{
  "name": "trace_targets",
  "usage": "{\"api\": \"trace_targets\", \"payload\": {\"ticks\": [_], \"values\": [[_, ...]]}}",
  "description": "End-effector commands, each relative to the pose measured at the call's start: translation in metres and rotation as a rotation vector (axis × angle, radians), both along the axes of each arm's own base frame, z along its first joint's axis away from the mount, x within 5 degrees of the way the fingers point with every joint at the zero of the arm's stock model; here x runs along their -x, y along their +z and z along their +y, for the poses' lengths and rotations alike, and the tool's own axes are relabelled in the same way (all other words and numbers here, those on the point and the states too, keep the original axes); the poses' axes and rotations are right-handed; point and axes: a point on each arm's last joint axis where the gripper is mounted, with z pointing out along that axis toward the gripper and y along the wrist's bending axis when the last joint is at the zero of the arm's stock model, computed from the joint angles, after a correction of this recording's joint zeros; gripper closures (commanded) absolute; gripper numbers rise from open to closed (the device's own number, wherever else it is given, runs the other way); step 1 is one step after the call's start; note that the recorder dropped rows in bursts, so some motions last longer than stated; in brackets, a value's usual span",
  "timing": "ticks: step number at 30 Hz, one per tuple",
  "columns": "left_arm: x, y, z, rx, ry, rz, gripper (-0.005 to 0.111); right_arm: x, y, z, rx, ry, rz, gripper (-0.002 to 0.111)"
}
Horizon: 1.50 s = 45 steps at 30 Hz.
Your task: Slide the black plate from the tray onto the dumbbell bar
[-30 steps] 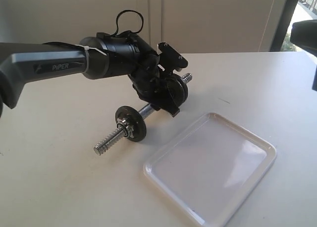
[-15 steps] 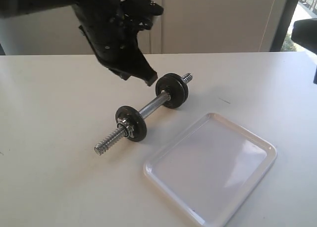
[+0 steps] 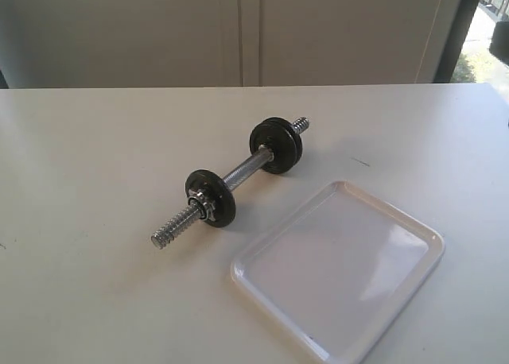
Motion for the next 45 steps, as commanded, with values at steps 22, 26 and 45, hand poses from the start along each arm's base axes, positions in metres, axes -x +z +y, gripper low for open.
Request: {"api": "trace_targets", "payload": {"ticks": [22,26,45], "values": [[0.003,-0.002,0.014,0.105,0.122,0.006,0.107,0.060,0.024,-0.018,-0.064,-0.006,-0.245,0.108],[0.006,0.001,0.035,0.124,0.301,-0.031,0.107,0.060,0.024,-0.018,-0.063,-0.005,-0.243,0.108],[0.135,0.013,0.078,0.284,0.635,-0.498,0.107,0.060,0.024,-0.018,-0.063,-0.005,-0.243,0.108]]}}
